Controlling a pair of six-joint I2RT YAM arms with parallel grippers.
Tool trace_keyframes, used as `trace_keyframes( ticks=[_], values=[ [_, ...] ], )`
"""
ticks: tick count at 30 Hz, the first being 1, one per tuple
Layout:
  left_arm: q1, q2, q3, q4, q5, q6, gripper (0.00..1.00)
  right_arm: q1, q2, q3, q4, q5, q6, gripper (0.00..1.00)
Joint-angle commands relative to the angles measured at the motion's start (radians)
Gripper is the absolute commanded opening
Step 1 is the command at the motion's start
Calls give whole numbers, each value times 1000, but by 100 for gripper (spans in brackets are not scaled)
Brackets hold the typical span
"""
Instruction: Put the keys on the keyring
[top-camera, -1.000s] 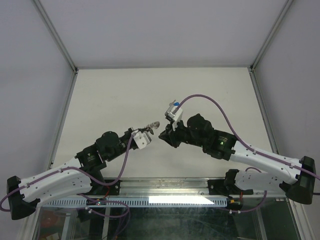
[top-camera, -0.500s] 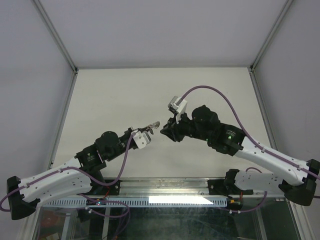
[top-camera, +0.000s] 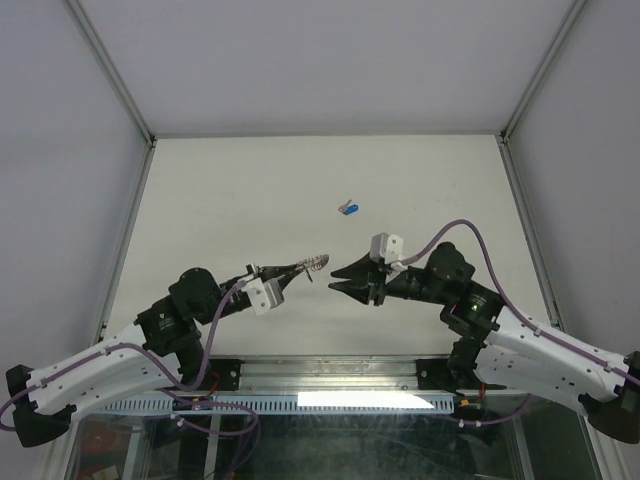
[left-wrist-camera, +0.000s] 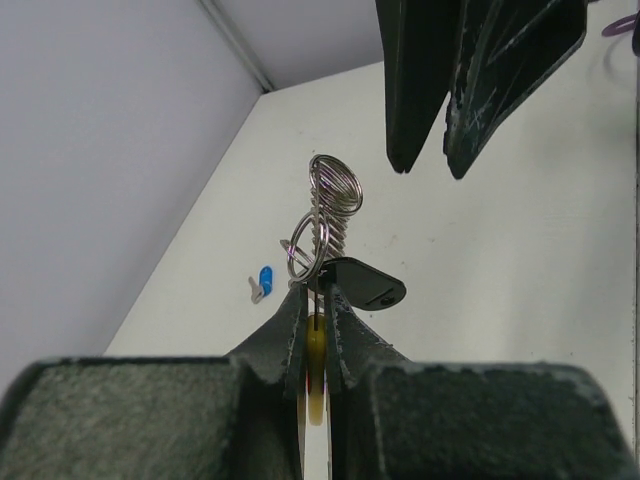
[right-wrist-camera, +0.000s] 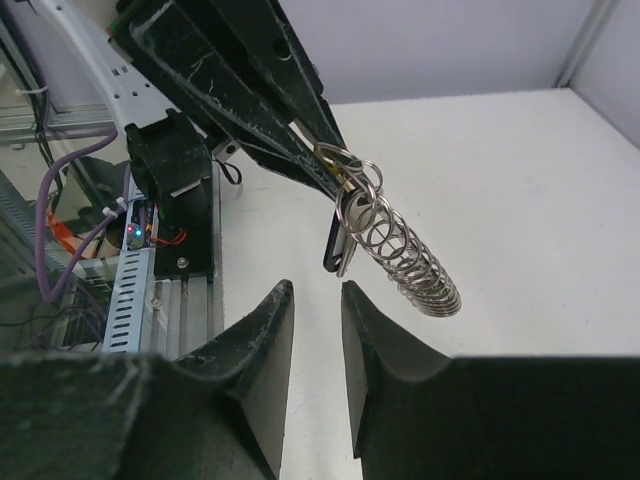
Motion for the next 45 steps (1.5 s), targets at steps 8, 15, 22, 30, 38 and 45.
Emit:
trace_keyframes(
  ticks=[8,15,22,30,38,45],
  values=[
    [6,-45,-1,119,119,31,0,1,-17,-81,395,-152,-121,31],
    [6,-33,6,119,124,35,0,1,-1,-71,408,-125,-112,31],
    [7,-32,9,119,125,38,0,2,5,-68,395,-91,-103,31],
    [6,-31,11,117,126,40,0,2,10,-60,376,-63,-95,31],
    [6,-28,14,118,131,44,0,2,27,-48,367,-66,-84,31],
    [6,-22,16,117,128,46,0,2,51,-33,369,-105,-69,31]
  ],
)
